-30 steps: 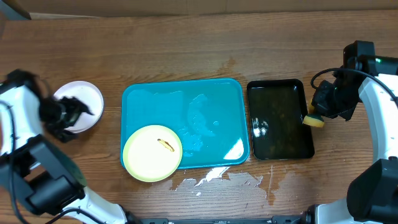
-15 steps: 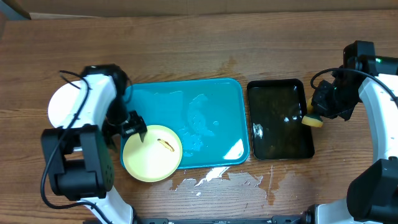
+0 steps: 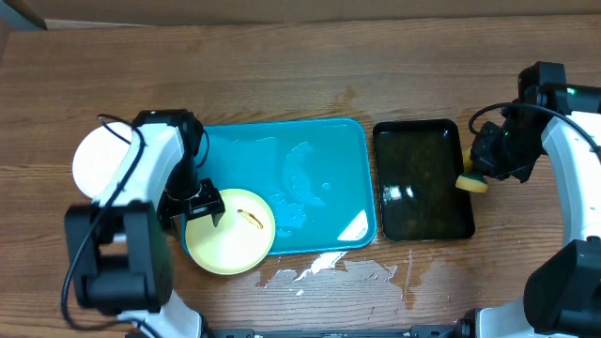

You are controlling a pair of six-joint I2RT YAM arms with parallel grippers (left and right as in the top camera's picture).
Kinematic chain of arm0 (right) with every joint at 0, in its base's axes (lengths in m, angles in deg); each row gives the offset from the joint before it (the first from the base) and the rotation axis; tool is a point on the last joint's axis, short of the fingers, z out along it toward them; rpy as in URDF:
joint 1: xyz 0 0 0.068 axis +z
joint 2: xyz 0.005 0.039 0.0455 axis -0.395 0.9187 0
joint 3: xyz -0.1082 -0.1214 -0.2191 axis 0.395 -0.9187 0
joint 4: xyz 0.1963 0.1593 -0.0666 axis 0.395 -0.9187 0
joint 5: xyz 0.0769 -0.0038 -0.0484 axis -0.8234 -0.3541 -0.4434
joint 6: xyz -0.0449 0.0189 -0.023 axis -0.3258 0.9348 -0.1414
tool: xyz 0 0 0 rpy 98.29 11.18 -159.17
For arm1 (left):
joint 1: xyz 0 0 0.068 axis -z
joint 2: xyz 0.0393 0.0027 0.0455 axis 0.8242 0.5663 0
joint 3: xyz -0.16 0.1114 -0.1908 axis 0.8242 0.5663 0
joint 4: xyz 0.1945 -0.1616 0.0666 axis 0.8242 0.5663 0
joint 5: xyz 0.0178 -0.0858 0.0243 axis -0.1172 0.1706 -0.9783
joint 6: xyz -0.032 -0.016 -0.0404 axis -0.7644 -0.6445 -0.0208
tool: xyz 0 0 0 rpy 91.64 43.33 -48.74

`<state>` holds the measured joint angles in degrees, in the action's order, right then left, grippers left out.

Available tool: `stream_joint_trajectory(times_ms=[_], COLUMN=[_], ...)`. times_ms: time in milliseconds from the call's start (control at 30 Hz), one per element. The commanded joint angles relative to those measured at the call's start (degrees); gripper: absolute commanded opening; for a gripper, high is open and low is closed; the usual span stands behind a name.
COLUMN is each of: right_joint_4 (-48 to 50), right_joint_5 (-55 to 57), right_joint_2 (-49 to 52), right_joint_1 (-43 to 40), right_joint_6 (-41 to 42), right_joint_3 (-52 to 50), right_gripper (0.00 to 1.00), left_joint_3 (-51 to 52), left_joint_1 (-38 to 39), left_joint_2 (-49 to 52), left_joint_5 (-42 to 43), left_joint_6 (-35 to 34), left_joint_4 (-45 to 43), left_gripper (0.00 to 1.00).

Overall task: Clean dirty plates on tray and stack at the side
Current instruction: 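Move left gripper to the yellow plate rim on the teal tray, then grip the yellow plate rim and slide it rightward across the tray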

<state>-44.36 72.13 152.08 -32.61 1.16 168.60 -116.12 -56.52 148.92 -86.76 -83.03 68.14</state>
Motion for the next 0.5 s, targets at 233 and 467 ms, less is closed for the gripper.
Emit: stream_joint_trajectory(times_ms=[233,467], right_joint_4=[0.1,0.0], right_joint_5=[-0.3,-0.3], right_joint_2=[-0.1,-0.1], right_joint_1=[0.0,0.0], right_joint_6=[-0.2,-0.2], right_joint_3=[-0.2,-0.2], right_gripper=[0.10,0.11], left_joint_3=[14.4,20.5], left_joint_1=[-3.5,-6.0], left_joint_2=[-17.2,-17.1], left_joint_5=[-0.7,-0.5], left_joint_6=[-6.4,-6.4], left_joint_4=[-11.0,-17.8], left_gripper=[0.69,0.48])
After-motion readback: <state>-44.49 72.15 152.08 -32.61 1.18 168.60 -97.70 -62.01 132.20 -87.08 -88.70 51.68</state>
